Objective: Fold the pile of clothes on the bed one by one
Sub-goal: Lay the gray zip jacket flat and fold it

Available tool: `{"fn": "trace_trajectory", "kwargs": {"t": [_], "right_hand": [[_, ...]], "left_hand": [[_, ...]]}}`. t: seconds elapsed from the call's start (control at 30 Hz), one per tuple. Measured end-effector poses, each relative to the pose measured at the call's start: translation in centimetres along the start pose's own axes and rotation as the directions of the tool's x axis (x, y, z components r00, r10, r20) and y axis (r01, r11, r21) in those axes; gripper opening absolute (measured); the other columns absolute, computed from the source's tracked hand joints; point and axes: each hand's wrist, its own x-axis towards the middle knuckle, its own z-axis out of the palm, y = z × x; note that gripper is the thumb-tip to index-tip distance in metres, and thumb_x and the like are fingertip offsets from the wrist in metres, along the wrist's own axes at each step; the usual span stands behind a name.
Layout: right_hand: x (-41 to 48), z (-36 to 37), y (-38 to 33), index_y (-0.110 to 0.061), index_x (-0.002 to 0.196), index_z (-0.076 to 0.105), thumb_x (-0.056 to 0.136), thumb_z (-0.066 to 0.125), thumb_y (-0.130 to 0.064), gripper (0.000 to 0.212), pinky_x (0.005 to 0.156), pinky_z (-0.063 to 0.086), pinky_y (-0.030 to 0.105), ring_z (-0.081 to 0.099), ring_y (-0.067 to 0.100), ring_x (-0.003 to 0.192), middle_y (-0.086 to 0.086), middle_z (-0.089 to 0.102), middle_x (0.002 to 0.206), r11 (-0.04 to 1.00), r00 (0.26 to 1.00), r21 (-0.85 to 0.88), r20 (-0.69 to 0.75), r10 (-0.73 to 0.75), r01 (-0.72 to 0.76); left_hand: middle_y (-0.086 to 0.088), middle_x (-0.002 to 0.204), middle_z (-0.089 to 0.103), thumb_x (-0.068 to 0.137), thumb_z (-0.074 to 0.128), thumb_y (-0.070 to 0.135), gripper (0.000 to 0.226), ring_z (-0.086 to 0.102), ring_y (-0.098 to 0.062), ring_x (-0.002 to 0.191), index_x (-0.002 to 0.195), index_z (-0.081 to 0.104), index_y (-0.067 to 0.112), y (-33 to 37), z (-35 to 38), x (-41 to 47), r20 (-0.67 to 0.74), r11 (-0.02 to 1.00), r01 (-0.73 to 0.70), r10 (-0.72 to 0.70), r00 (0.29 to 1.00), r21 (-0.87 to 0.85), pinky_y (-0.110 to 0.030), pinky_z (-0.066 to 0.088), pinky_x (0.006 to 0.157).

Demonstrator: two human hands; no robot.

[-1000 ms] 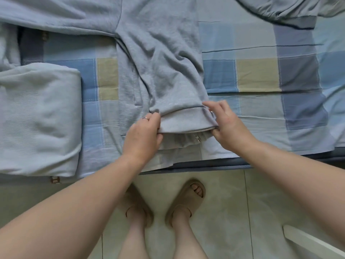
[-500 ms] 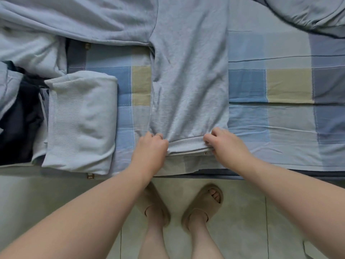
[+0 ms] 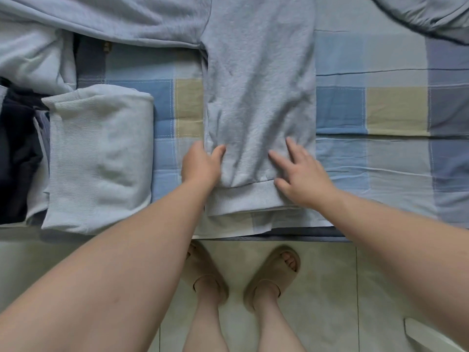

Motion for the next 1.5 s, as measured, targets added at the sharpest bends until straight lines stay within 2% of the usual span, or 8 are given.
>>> {"fn": "trace_trajectory", "kwargs": {"t": [0.27, 0.37, 0.53, 0.67, 0.93, 1.1, 1.23, 1.5], "right_hand": [[-0.9, -2.0, -0.9, -0.046, 0.154, 0.024, 0.097, 0.053, -0.046, 0.064, 0.118, 0.028, 0.048, 0.028, 0.026, 0.149, 0.001, 0.004, 0.169, 0.991, 0.933, 0.075, 0.354, 0.074, -0.107], [0.5, -5.4, -1.2, -0.033, 0.150, 0.039, 0.100, 0.049, -0.044, 0.053, 0.106, 0.041, 0.045, 0.048, 0.028, 0.131, 0.006, 0.049, 0.147, 0.992, 0.989, 0.107, 0.141, 0.044, -0.059], [6.0, -7.6, -2.7, -0.034, 0.157, 0.027, 0.099, 0.053, -0.040, 0.064, 0.117, 0.023, 0.047, 0.018, 0.027, 0.150, 0.003, 0.021, 0.165, 0.992, 0.975, 0.125, -0.221, 0.022, 0.005], [10.3, -5.1, -4.0, -0.040, 0.159, 0.007, 0.101, 0.042, -0.051, 0.069, 0.123, 0.004, 0.053, -0.006, 0.027, 0.155, -0.001, -0.007, 0.169, 0.995, 0.980, 0.055, -0.175, 0.092, -0.084], [4.0, 2.9, -9.5, -0.038, 0.157, -0.014, 0.100, 0.028, -0.060, 0.074, 0.120, -0.012, 0.055, -0.018, 0.019, 0.153, -0.003, -0.024, 0.165, 0.983, 0.980, -0.042, 0.082, 0.182, -0.179], [3.3, -4.0, -11.7, -0.031, 0.159, 0.022, 0.098, 0.049, -0.053, 0.070, 0.117, 0.025, 0.034, 0.027, 0.021, 0.149, 0.004, 0.021, 0.166, 0.976, 0.838, 0.015, 0.514, 0.180, -0.218], [7.8, -12.2, -16.2, -0.028, 0.142, 0.053, 0.100, 0.050, -0.047, 0.046, 0.102, 0.042, 0.029, 0.055, 0.020, 0.129, -0.001, 0.060, 0.140, 0.986, 0.890, 0.013, 0.432, 0.145, -0.167], [20.0, -19.5, -31.0, -0.039, 0.156, 0.026, 0.103, 0.047, -0.043, 0.058, 0.108, 0.036, 0.034, 0.048, 0.023, 0.134, -0.003, 0.044, 0.155, 0.961, 1.000, 0.278, 0.017, -0.008, 0.003]], "left_hand": [[-0.009, 0.120, 0.058, 0.095, 0.062, 0.044, 0.033, 0.053, -0.032, 0.111, 0.107, 0.049, 0.016, -2.2, -2.6, -0.6, 0.045, 0.889, 0.075, -0.107, 0.993, 0.451, -0.043, 0.046, 0.088], [-0.007, 0.137, 0.048, 0.092, 0.063, 0.042, 0.043, 0.040, -0.031, 0.129, 0.126, 0.050, 0.018, 0.5, -3.5, -0.3, -0.084, 0.747, -0.258, 0.387, 0.918, 0.613, -0.043, 0.035, 0.102], [-0.002, 0.169, 0.007, 0.100, 0.049, 0.043, 0.059, 0.001, -0.026, 0.156, 0.155, 0.030, 0.030, 6.9, -2.4, 6.1, 0.151, 0.576, -0.597, 0.637, 0.756, 0.559, -0.047, 0.007, 0.123], [0.003, 0.170, -0.008, 0.101, 0.032, 0.061, 0.070, -0.010, -0.021, 0.156, 0.161, 0.006, 0.035, 5.4, -1.4, 11.7, 0.445, 0.507, -0.668, 0.500, 0.743, 0.545, -0.051, -0.002, 0.123], [0.005, 0.166, -0.022, 0.100, 0.036, 0.062, 0.083, -0.018, -0.019, 0.154, 0.160, -0.011, 0.029, -3.2, -4.4, 8.6, 0.550, 0.423, -0.694, 0.425, 0.720, 0.582, -0.048, -0.010, 0.123], [0.002, 0.165, 0.023, 0.098, 0.051, 0.043, 0.054, 0.019, -0.023, 0.152, 0.149, 0.041, 0.026, 0.3, -8.1, 7.0, 0.701, 0.516, -0.686, 0.209, 0.682, 0.513, -0.053, 0.013, 0.120], [-0.003, 0.140, 0.055, 0.095, 0.049, 0.039, 0.040, 0.042, -0.025, 0.135, 0.131, 0.059, 0.025, 5.0, -15.1, 10.6, 0.505, 0.531, -0.647, 0.407, 0.761, 0.547, -0.045, 0.028, 0.115], [-0.007, 0.166, 0.017, 0.096, 0.052, 0.041, 0.053, 0.009, -0.031, 0.153, 0.145, 0.041, 0.026, 5.3, -32.6, 23.6, -0.012, 0.689, -0.332, 0.443, 0.896, 0.644, -0.050, 0.011, 0.123]]}}
